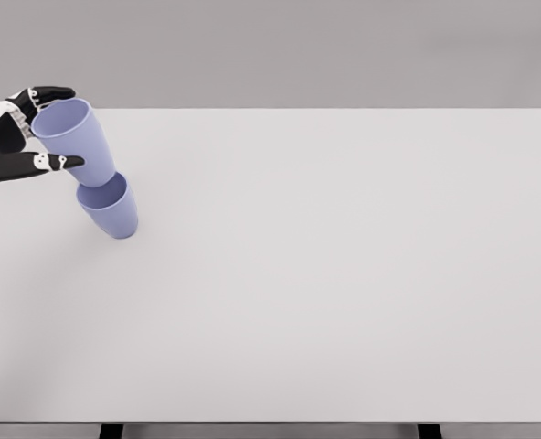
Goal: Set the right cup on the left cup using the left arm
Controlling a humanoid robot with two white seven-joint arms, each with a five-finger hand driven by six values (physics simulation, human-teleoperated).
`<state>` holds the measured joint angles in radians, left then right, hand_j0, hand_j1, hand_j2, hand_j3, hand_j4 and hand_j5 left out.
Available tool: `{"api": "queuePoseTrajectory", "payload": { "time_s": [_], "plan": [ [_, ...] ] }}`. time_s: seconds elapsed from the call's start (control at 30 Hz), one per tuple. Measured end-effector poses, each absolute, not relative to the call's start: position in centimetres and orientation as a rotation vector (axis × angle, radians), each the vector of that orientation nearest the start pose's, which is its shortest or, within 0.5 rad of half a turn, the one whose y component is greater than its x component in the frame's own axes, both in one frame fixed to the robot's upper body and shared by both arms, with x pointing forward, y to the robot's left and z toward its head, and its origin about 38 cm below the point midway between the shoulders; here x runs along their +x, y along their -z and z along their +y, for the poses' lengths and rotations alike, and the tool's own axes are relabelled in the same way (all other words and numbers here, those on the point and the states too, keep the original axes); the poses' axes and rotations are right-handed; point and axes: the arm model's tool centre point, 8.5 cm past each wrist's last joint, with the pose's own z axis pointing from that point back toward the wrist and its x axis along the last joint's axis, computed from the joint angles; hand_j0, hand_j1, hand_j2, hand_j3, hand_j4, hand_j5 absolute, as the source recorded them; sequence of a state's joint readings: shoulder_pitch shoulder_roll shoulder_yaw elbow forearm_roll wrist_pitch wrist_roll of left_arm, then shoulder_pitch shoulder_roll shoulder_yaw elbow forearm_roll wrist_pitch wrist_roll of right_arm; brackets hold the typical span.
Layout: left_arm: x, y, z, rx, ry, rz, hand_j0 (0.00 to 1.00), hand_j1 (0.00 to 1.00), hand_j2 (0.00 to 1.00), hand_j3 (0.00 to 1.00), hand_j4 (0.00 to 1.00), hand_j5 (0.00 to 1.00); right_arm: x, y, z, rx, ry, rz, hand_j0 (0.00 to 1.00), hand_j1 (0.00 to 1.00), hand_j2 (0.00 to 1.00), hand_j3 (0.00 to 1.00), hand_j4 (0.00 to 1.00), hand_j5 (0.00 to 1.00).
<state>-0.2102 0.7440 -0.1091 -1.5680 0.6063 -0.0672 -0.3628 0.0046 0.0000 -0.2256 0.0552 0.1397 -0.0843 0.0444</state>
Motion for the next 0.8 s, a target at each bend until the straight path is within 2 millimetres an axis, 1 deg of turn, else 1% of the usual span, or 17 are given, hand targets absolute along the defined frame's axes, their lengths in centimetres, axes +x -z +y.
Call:
{"api": "queuePoseTrajectory", "payload": {
  "time_s": [0.07, 0.33, 0.8],
  "plan": [
    [40.06, -21.28, 38.93, -0.145, 0.563, -1.678, 0.75, 0.75, 0.75, 0.75, 0.75, 0.75, -1.26, 26.1, -26.43, -0.037, 0.084, -0.031, 1.0, 1.0, 1.0, 1.0, 1.0, 1.0],
    [39.76, -21.52, 39.19, -0.147, 0.56, -1.683, 0.76, 0.76, 0.76, 0.76, 0.76, 0.76, -1.26, 26.1, -26.42, -0.037, 0.084, -0.031, 1.0, 1.0, 1.0, 1.0, 1.0, 1.0],
    [39.57, -20.87, 39.2, -0.151, 0.558, -1.663, 0.75, 0.75, 0.75, 0.75, 0.75, 0.75, -1.26, 26.1, -26.43, -0.037, 0.085, -0.031, 1.0, 1.0, 1.0, 1.0, 1.0, 1.0]
  ]
}}
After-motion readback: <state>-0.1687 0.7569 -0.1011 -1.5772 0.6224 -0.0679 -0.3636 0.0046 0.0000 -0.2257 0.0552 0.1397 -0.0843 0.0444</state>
